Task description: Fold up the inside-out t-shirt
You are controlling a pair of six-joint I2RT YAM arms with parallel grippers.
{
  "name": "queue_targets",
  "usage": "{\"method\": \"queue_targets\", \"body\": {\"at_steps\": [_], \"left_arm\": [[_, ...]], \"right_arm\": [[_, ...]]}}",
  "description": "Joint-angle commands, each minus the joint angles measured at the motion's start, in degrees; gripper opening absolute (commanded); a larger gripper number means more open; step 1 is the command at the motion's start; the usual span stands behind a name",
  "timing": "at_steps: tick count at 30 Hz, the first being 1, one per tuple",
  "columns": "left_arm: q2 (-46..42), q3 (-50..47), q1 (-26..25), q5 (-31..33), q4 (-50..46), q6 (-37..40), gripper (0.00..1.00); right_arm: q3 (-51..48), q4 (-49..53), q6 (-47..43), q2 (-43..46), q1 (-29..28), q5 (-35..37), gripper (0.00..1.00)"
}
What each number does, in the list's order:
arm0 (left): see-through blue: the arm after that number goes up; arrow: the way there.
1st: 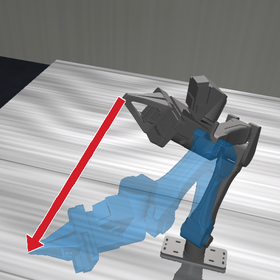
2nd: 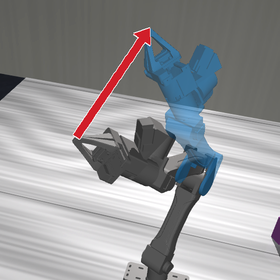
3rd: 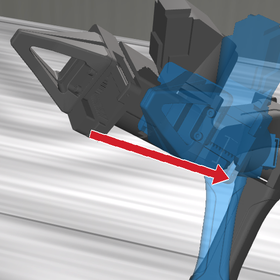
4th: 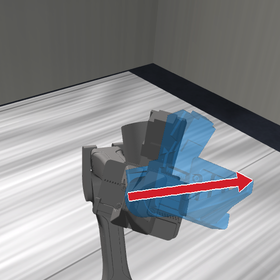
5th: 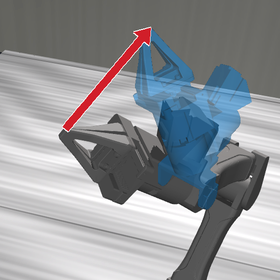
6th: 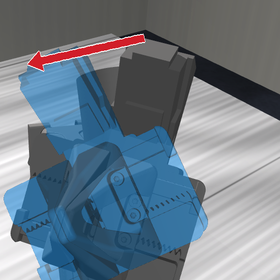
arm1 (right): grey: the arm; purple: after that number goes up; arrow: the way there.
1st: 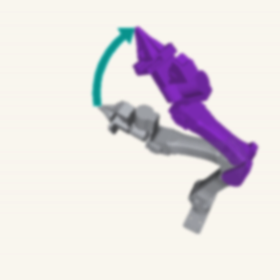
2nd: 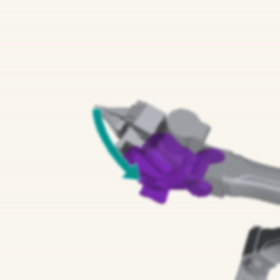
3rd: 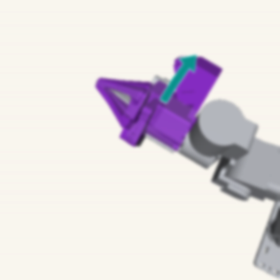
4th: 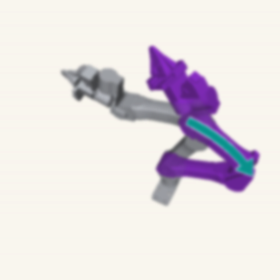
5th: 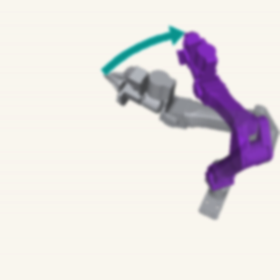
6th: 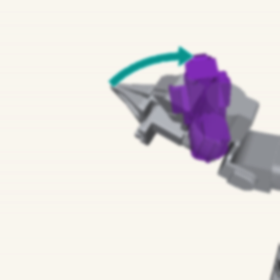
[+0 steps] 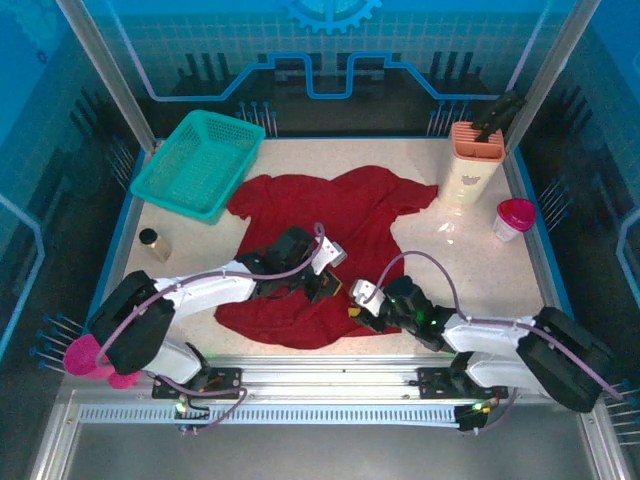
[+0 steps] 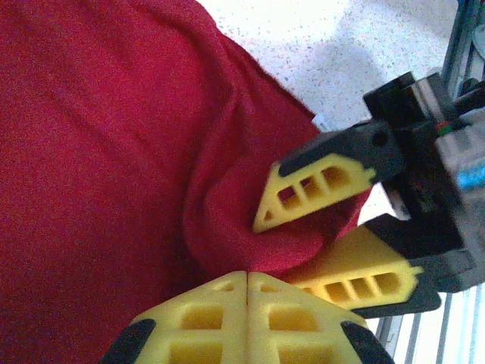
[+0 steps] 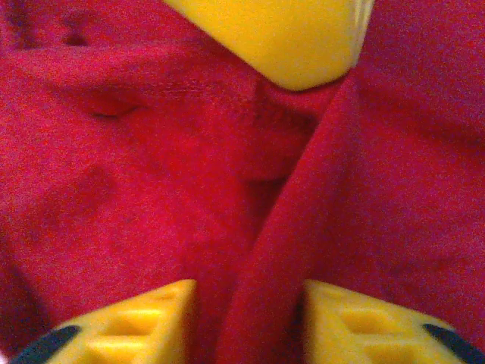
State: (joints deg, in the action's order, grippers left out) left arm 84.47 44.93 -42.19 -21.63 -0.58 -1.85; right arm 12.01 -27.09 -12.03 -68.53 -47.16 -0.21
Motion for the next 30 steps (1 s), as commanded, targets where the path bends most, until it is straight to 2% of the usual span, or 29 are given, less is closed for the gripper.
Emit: {"method": "queue_targets", "body": {"at_steps": [1,3,4,8,12,15,18,20,21,24,26,30], "left_arm": [[-1.23,-0.03,0.35,-2.73,1.59,-1.05,0.0],[-2.24,-1.32,0.55,-1.23,1.8,-0.75,0.01],[-2.69,-2.25,0.6,0.0,2.11,-0.55,0.05],[-2.79,-6.83,0.4,1.28,6.11,-0.33,0.32],[-2.69,-10.32,-2.84,0.87,9.66,1.22,0.4],[-2.91,-11.76,-8.65,7.1,8.99,4.03,0.46],[-2.22,-12.31,-12.41,16.64,7.76,4.62,0.47],[-2.45,-12.23,-12.59,25.58,6.11,3.27,0.46],[-3.11,-12.23,-12.62,28.04,5.34,3.63,0.43],[-7.09,-12.95,-12.03,31.41,5.21,5.14,0.16],[-10.18,-13.86,-10.2,26.97,6.06,6.42,0.02],[-13.89,-14.28,-4.95,15.15,4.94,6.17,0.0]], "right_arm": [[2.4,-8.94,0.87,-1.06,-0.95,12.05,0.0],[2.4,-7.93,2.68,1.01,-0.59,15.44,0.0],[2.47,-7.03,3.57,2.6,0.03,15.72,0.0],[3.13,-0.03,7.42,8.17,5.79,8.19,0.0],[3.06,1.24,10.74,10.06,11.54,2.33,0.0],[3.81,1.63,12.39,9.51,15.46,-1.55,0.0],[4.69,1.41,13.25,8.2,18.55,-6.49,0.0],[5.08,1.22,13.91,7.34,20.19,-9.15,0.0],[5.27,1.13,14.21,7.04,20.93,-10.18,0.0],[5.73,0.21,14.89,5.47,23.38,-14.55,0.0],[6.63,-0.45,15.18,3.48,24.94,-17.44,0.03],[8.65,-2.45,15.04,-2.22,25.71,-17.51,0.16]]}}
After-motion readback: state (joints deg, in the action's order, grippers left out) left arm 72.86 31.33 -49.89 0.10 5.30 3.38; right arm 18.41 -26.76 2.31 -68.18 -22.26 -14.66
